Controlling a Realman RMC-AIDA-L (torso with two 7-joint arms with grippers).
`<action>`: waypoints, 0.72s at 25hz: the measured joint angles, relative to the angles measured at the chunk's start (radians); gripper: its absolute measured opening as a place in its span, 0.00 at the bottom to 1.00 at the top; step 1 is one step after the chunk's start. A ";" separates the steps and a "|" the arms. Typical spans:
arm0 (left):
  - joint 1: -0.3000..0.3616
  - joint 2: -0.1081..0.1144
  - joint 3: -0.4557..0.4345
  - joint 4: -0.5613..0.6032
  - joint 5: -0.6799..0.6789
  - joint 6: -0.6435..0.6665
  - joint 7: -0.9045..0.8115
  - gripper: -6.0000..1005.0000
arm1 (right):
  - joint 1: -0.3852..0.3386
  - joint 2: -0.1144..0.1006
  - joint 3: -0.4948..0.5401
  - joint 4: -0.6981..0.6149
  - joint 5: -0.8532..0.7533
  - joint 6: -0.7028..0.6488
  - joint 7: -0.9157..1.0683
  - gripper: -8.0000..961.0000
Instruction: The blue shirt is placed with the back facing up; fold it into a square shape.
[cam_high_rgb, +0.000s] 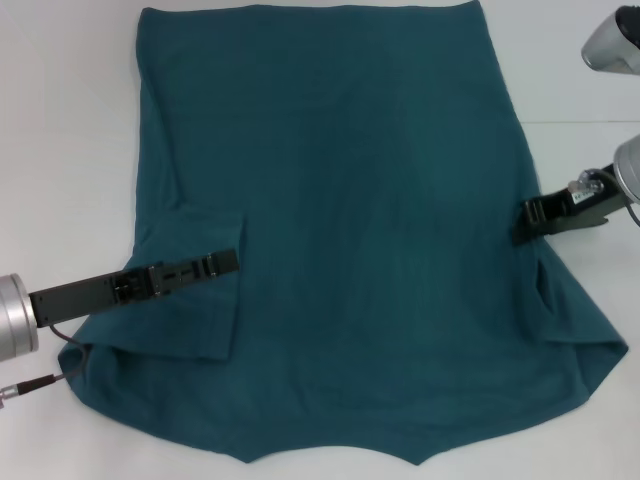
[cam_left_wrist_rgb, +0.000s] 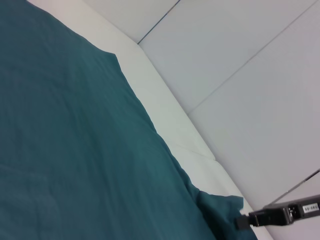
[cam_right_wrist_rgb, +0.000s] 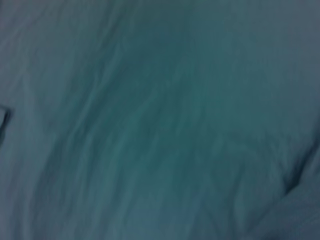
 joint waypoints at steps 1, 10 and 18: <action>0.000 0.000 0.000 0.000 0.000 -0.002 0.000 0.93 | 0.004 0.001 -0.001 0.000 0.000 0.008 0.010 0.12; 0.001 -0.003 0.000 -0.001 0.000 -0.022 -0.001 0.93 | 0.029 0.009 -0.007 0.043 0.054 0.104 0.046 0.14; 0.001 -0.005 0.000 -0.002 0.000 -0.029 -0.001 0.93 | 0.047 0.018 -0.057 0.088 0.078 0.154 0.046 0.15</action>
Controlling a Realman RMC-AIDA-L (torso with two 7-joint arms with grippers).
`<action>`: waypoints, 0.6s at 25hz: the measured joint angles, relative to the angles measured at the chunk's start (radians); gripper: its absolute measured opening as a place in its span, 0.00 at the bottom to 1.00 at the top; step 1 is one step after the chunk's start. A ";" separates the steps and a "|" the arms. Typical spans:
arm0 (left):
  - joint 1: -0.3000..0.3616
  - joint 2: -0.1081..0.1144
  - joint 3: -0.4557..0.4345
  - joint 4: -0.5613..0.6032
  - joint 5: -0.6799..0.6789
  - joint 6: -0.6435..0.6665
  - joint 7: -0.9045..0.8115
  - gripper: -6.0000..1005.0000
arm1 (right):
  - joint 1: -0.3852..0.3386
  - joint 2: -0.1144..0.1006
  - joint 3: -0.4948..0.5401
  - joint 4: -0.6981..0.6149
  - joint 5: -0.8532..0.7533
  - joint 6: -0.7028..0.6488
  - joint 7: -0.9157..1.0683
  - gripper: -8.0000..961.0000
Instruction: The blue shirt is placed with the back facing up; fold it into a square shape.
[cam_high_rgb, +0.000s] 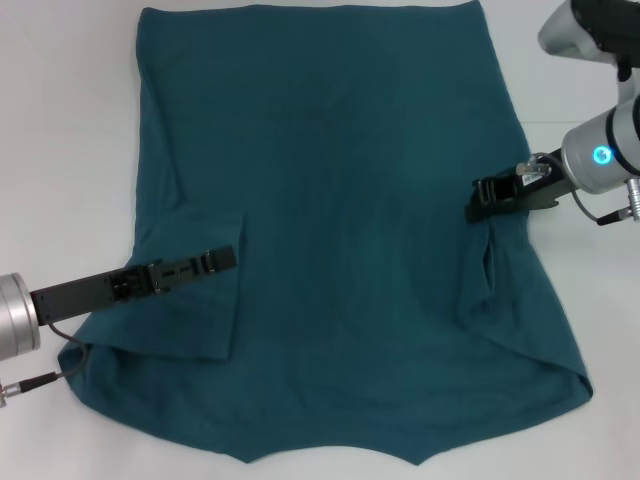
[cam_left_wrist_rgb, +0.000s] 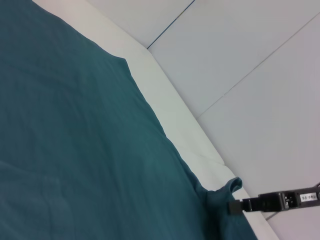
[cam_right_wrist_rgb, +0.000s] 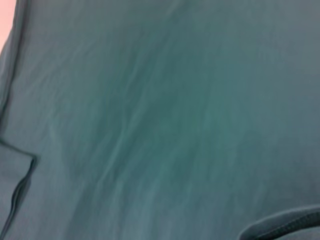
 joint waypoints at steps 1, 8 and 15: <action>0.000 0.000 0.000 0.000 0.000 0.000 0.000 0.93 | 0.001 0.002 -0.012 0.002 0.000 0.002 0.000 0.15; 0.000 0.000 0.000 0.000 0.000 -0.003 0.000 0.93 | -0.011 -0.007 -0.018 0.000 0.060 0.004 -0.010 0.17; 0.002 0.000 -0.007 -0.002 0.000 -0.003 -0.011 0.93 | -0.036 -0.014 -0.016 -0.001 0.162 -0.005 -0.075 0.18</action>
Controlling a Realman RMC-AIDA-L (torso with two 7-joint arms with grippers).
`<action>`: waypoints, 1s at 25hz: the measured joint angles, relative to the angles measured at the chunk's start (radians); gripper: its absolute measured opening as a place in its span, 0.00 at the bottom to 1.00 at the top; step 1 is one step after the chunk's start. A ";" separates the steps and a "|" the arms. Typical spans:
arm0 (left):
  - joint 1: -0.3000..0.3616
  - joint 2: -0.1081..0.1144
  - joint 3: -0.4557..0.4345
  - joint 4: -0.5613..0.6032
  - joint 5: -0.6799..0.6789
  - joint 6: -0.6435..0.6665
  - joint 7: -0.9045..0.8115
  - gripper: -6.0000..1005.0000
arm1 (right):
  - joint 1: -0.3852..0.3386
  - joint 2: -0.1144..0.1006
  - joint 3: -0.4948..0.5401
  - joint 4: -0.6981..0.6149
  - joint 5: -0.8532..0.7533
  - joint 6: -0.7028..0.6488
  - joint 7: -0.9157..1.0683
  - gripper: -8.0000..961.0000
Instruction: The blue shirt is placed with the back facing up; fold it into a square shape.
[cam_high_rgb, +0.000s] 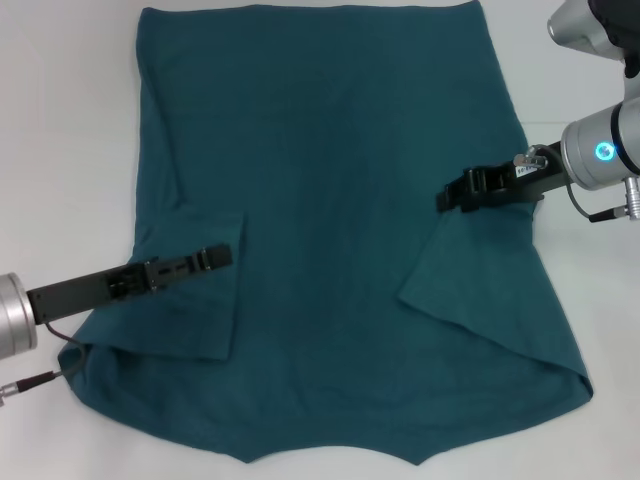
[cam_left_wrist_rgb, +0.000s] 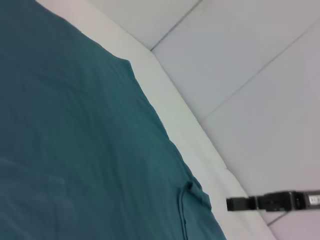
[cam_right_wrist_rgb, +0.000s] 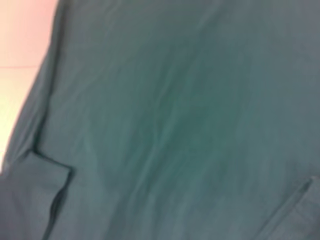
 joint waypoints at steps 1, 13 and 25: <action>0.000 0.002 -0.004 0.000 0.000 0.000 -0.018 0.93 | -0.005 -0.003 0.000 -0.001 0.013 -0.010 -0.006 0.18; 0.017 0.083 -0.161 0.063 0.148 0.203 -0.520 0.92 | -0.098 -0.090 0.003 -0.031 0.181 -0.183 -0.056 0.51; 0.045 0.088 -0.255 0.074 0.265 0.115 -0.490 0.91 | -0.133 -0.089 0.003 -0.050 0.185 -0.175 -0.084 0.51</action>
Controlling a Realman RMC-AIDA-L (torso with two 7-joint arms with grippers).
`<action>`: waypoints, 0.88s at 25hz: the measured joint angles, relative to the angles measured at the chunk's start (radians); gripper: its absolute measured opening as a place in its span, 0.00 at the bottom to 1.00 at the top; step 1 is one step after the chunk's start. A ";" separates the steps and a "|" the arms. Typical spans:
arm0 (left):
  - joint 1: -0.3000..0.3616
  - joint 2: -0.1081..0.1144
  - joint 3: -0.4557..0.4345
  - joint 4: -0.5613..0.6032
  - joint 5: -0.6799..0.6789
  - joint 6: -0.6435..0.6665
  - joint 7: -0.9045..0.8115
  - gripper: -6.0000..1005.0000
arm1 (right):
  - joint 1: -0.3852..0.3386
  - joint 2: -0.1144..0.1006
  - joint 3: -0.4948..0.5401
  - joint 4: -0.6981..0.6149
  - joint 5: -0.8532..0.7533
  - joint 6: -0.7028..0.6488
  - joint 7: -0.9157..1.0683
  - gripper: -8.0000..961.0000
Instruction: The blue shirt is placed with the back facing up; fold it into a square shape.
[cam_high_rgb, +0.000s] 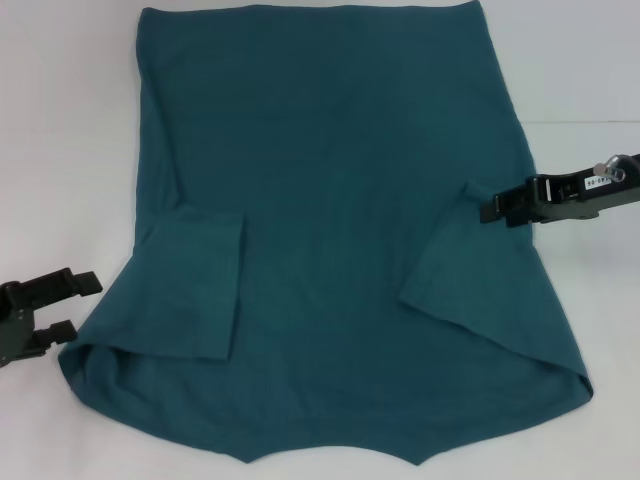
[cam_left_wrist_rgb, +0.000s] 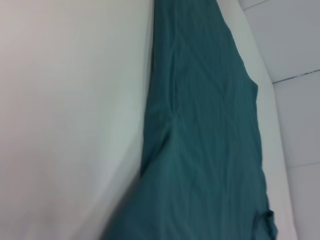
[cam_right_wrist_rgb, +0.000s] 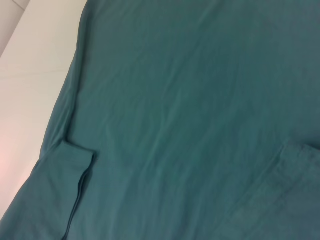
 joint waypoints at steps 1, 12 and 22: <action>-0.002 0.000 0.001 -0.006 0.000 -0.014 0.014 0.91 | 0.000 0.001 0.000 0.000 0.000 0.001 -0.002 0.51; 0.004 -0.003 0.013 -0.059 0.004 -0.152 0.065 0.90 | -0.002 0.006 0.007 0.000 0.001 0.000 -0.008 0.52; 0.007 -0.006 0.012 -0.066 0.028 -0.186 0.070 0.89 | -0.005 0.007 0.010 0.001 0.001 0.000 -0.009 0.52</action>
